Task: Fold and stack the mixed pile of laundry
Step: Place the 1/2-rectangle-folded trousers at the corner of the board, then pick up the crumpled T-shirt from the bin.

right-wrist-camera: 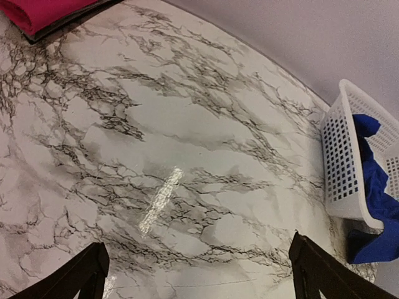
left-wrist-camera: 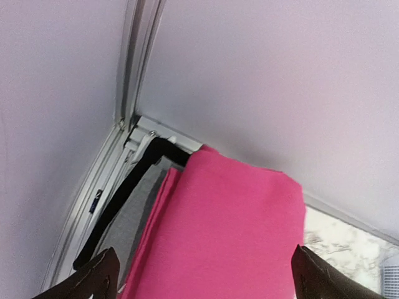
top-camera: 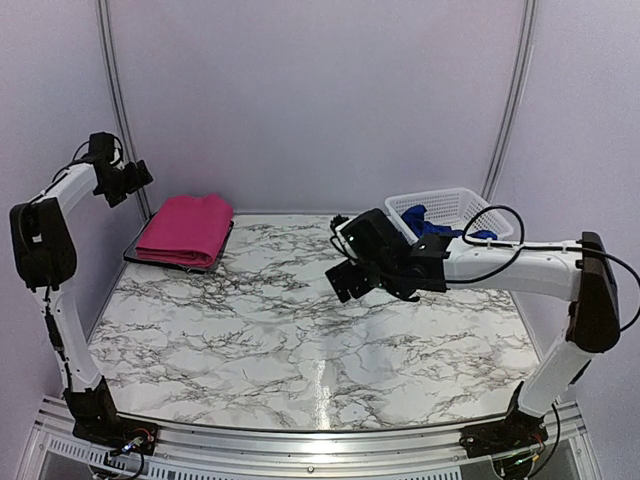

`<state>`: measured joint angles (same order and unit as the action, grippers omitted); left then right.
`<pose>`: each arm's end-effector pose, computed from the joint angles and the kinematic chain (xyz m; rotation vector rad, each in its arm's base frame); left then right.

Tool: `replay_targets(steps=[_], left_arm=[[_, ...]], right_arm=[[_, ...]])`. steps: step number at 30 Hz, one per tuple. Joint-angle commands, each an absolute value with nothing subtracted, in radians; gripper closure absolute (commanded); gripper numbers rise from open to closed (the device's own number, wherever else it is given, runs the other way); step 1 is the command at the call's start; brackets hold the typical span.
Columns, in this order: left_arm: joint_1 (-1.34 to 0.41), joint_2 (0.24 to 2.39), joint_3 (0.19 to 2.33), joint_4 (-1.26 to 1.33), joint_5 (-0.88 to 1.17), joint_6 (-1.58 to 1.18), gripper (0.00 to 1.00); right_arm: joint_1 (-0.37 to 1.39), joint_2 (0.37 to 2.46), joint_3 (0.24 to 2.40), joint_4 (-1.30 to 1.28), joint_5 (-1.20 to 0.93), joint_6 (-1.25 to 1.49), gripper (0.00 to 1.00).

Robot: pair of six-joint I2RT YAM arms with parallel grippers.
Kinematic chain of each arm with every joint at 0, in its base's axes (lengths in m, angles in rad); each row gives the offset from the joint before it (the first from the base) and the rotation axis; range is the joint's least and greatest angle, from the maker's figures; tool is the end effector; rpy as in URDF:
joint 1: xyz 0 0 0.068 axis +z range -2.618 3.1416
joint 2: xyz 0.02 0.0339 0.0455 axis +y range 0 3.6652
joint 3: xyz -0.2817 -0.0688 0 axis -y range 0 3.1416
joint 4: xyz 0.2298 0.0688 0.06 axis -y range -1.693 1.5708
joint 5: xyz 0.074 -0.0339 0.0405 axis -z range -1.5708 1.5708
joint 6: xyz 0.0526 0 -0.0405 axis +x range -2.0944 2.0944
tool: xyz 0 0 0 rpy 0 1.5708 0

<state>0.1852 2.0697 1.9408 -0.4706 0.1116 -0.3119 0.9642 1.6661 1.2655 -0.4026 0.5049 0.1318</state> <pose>0.4873 0.0853 0.3196 -0.4721 2.1206 -0.1936 0.2291 0.2855 0.2732 -0.6922 2.1432 -0.0219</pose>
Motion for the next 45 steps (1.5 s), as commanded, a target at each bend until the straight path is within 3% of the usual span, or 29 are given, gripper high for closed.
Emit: replay_targets(steps=[1, 9, 16, 27, 38, 41, 45], left_arm=[[0.214, 2.004, 1.907, -0.330, 0.317, -0.477, 0.01], [0.085, 1.886, 1.857, -0.366, 0.260, -0.398, 0.01], [-0.042, 1.821, 1.736, -0.401, 0.226, -0.300, 0.01], [-0.061, 1.699, 1.590, -0.406, 0.166, -0.224, 0.01], [-0.061, 1.700, 1.570, -0.394, 0.148, -0.210, 0.01], [-0.061, 1.712, 1.584, -0.393, 0.147, -0.214, 0.01], [-0.061, 1.718, 1.608, -0.382, 0.147, -0.237, 0.01]], right_arm=[[0.857, 1.556, 1.261, -0.382, 0.509, 0.164, 0.01], [0.515, 1.442, 1.308, -0.411, 0.355, 0.176, 0.01], [0.238, 1.655, 1.533, -0.499, 0.186, 0.175, 0.01], [0.196, 2.293, 2.165, -0.899, 0.188, 0.129, 0.02], [0.180, 2.445, 2.147, -0.890, 0.258, 0.158, 0.08], [0.171, 2.454, 2.148, -0.880, 0.223, 0.158, 0.23], [0.161, 2.427, 2.199, -0.891, 0.184, 0.151, 0.69]])
